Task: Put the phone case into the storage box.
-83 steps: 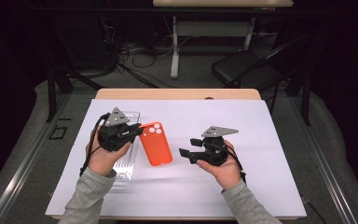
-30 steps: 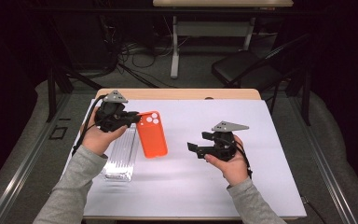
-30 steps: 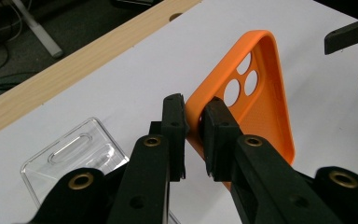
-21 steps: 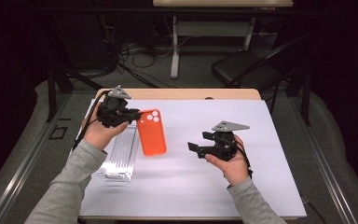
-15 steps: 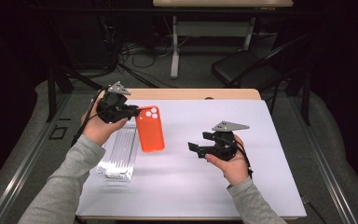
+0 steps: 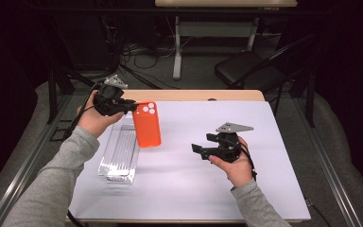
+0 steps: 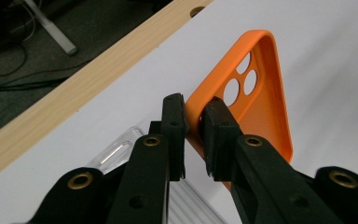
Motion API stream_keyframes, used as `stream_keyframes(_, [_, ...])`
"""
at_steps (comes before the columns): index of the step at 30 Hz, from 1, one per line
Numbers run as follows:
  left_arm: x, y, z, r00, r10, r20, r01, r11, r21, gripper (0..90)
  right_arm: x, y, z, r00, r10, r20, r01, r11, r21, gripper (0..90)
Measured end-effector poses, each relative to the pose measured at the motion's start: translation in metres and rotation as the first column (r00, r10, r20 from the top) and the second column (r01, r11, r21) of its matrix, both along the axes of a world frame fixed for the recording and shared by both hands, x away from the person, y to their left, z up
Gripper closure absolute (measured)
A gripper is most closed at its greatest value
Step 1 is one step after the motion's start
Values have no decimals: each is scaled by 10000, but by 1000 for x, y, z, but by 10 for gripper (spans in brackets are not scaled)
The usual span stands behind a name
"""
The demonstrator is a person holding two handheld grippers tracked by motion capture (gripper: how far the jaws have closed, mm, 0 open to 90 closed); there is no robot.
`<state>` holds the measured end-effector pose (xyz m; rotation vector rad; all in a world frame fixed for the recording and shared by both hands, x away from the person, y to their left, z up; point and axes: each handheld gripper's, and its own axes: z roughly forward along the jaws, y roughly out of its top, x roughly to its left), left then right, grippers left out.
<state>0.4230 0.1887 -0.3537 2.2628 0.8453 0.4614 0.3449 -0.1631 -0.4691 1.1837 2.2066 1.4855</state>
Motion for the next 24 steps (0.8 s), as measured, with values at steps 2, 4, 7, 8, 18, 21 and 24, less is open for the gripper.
stream_keyframes(2, [3, 3, 3, 9999, 5, 167, -9, 9998, 207, 805, 0, 0, 0, 10000, 16, -22, -16, 10000, -9, 239])
stream_keyframes(4, [3, 3, 3, 9997, 87, 240, -94, 9995, 291, 805, 0, 1, -1, 10000, 13, -5, -13, 10000, -9, 239])
stream_keyframes(7, [5, 7, 5, 9988, 230, 427, -253, 9982, 538, 805, 0, 1, -1, 10000, -5, -17, 5, 10000, -22, 239])
stream_keyframes(8, [7, 10, 5, 9978, 348, 565, -383, 9973, 624, 805, 0, 0, -1, 10000, -4, -10, 4, 10000, -39, 239])
stream_keyframes(18, [14, 25, 6, 9933, 532, 1025, -657, 9903, 1228, 804, 0, 1, -1, 10000, -35, 65, 35, 9999, -129, 234])
stream_keyframes(21, [16, 29, 5, 9921, 550, 1128, -702, 9883, 1357, 804, 0, 1, -1, 10000, -46, 86, 47, 9998, -176, 233])
stream_keyframes(24, [18, 33, 5, 9900, 587, 1281, -771, 9866, 1436, 804, 0, 1, -1, 9999, -111, 130, 114, 9997, -229, 230])
